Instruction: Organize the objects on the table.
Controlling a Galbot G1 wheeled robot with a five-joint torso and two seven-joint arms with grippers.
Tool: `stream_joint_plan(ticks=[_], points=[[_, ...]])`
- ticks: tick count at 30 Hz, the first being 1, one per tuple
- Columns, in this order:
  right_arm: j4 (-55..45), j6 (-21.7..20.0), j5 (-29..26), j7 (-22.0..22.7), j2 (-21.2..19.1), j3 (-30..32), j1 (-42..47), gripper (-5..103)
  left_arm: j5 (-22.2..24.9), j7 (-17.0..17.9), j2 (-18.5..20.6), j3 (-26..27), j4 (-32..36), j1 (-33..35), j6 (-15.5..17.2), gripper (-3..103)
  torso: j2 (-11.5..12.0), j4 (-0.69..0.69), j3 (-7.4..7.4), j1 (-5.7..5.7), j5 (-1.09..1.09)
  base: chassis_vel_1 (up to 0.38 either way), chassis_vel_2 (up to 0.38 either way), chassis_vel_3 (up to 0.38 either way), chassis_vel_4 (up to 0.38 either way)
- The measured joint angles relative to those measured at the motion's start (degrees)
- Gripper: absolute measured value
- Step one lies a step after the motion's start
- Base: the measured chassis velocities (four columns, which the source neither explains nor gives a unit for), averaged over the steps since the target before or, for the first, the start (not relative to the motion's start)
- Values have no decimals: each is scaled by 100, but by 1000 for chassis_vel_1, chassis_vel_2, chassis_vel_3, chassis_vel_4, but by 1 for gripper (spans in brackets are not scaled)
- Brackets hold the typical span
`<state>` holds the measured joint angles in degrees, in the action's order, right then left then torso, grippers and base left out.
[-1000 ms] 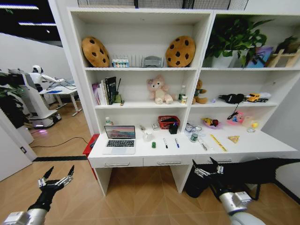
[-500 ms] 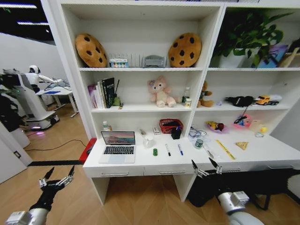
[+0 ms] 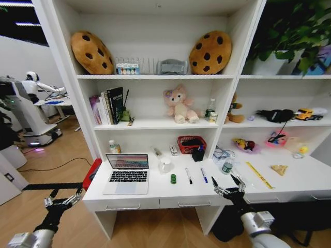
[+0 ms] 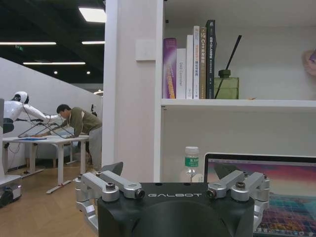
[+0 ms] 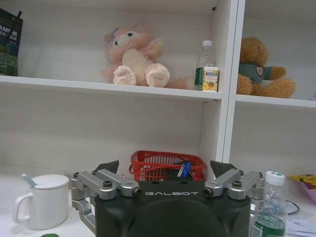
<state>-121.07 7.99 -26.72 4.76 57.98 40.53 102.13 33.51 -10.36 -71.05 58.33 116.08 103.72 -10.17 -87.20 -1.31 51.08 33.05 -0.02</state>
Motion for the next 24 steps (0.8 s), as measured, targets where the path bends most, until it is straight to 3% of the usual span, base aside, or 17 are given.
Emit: stream_joint_plan(ticks=[21,24], points=[[-40,-17,42,214,67,-98,10,100,-58,89,71,-139,40,-60,75,101,1,0,1,4,2,-153,157,158,-158],[-34,-3,69,215,148,-104,68,100,-65,93,232,-201,46,-73,143,92,2,1,1,3,-1,0,0,0,0]])
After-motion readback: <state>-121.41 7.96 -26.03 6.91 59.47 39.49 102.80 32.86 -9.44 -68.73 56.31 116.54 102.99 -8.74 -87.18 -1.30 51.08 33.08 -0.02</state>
